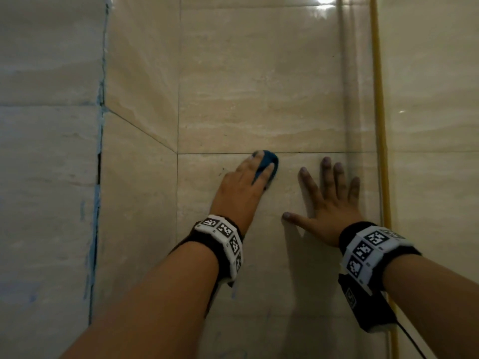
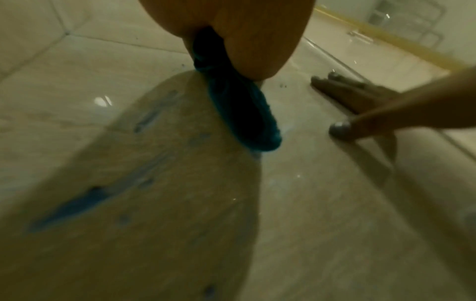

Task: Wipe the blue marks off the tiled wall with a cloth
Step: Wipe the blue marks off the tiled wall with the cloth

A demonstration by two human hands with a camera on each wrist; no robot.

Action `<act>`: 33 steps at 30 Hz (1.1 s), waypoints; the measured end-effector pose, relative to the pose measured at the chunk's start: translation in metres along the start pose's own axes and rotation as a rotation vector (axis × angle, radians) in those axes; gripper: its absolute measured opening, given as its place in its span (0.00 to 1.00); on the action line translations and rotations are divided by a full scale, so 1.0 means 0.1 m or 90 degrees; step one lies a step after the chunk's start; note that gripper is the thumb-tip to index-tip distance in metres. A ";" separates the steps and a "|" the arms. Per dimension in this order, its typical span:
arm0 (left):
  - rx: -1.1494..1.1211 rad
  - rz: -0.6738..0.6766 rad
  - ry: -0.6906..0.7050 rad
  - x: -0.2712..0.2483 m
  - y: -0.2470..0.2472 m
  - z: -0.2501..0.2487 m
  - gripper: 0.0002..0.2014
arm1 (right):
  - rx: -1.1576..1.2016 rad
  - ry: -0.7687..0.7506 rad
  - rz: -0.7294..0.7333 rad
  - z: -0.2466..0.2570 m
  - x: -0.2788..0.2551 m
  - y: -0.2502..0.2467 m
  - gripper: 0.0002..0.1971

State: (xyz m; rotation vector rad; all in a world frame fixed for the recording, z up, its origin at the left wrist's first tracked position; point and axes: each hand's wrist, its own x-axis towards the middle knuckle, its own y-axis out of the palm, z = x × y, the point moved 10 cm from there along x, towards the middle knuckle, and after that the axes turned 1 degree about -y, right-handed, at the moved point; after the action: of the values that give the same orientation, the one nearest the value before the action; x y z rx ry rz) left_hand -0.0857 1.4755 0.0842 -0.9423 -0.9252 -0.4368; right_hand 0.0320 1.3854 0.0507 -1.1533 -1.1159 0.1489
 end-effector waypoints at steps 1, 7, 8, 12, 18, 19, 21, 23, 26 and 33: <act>-0.013 -0.012 -0.026 0.04 -0.04 0.07 0.35 | 0.004 -0.002 -0.001 0.01 0.00 0.00 0.51; -0.016 -0.028 0.011 0.16 -0.10 -0.19 0.34 | -0.004 -0.004 -0.012 0.01 -0.01 -0.01 0.51; -0.003 -0.012 0.037 0.12 -0.03 -0.28 0.35 | -0.006 -0.004 -0.014 0.01 -0.01 -0.01 0.50; 0.020 -0.055 0.121 -0.13 0.10 -0.47 0.28 | -0.006 -0.011 -0.017 0.02 -0.01 -0.01 0.49; 0.137 -0.022 0.142 -0.25 0.05 -0.32 0.29 | -0.007 -0.010 -0.008 0.02 -0.02 0.00 0.50; 0.161 -0.020 0.119 -0.21 0.00 -0.24 0.28 | -0.005 -0.010 -0.005 0.01 -0.02 0.00 0.51; 0.186 0.035 0.051 -0.11 -0.01 0.01 0.30 | -0.007 -0.011 0.005 0.01 -0.03 0.00 0.51; 0.165 0.031 -0.039 -0.06 -0.15 0.26 0.33 | -0.008 -0.014 0.010 0.02 -0.03 0.00 0.51; 0.132 0.011 -0.114 -0.12 -0.19 0.46 0.36 | -0.006 -0.015 0.013 0.02 -0.03 0.00 0.51; 0.066 -0.023 -0.032 -0.45 0.17 0.19 0.43 | 0.001 -0.016 0.000 0.02 -0.03 0.00 0.52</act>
State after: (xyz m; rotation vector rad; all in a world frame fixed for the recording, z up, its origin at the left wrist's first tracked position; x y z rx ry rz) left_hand -0.1077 1.4979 0.0436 -0.8455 -1.0030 -0.3938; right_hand 0.0289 1.3849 0.0493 -1.1533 -1.1373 0.1641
